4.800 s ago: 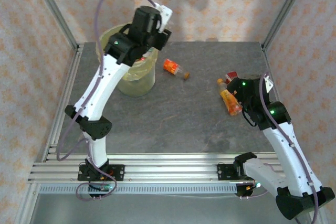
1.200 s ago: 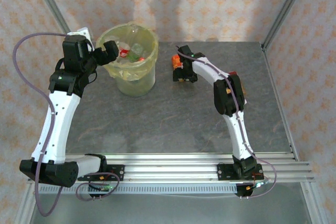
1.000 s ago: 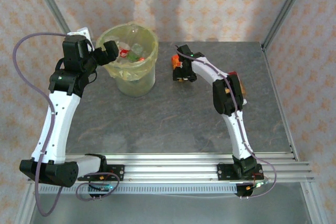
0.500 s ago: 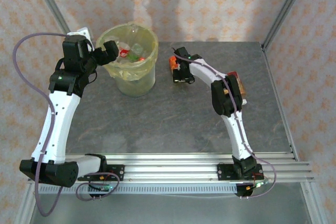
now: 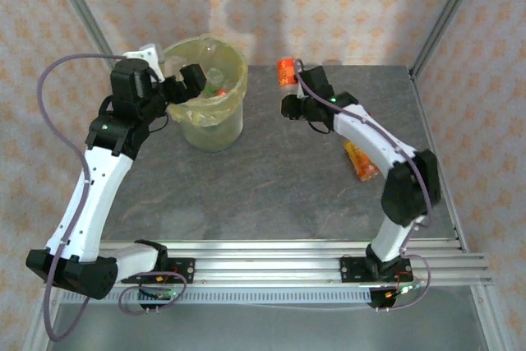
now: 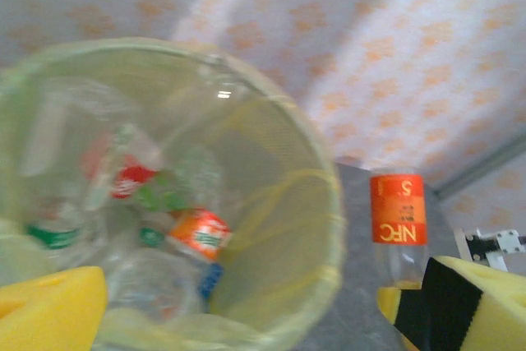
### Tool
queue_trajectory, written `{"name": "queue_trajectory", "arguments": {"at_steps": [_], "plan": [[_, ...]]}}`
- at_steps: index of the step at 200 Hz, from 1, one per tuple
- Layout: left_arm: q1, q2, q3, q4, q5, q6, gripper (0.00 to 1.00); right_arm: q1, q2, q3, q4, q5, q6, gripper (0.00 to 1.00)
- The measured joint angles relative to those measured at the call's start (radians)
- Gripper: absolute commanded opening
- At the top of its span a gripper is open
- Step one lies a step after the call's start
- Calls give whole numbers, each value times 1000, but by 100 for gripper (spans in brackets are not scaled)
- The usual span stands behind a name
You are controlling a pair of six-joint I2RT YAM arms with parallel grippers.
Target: Put the plastic bottles in the bin
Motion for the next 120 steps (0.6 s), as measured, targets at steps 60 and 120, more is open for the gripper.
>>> {"name": "queue_trajectory", "arguments": {"at_steps": [60, 120], "plan": [[-193, 161, 45, 106, 108, -25, 100, 60, -224, -160, 115, -58, 20, 20], [-290, 316, 200, 119, 163, 23, 100, 138, -286, -163, 165, -109, 21, 20]]}}
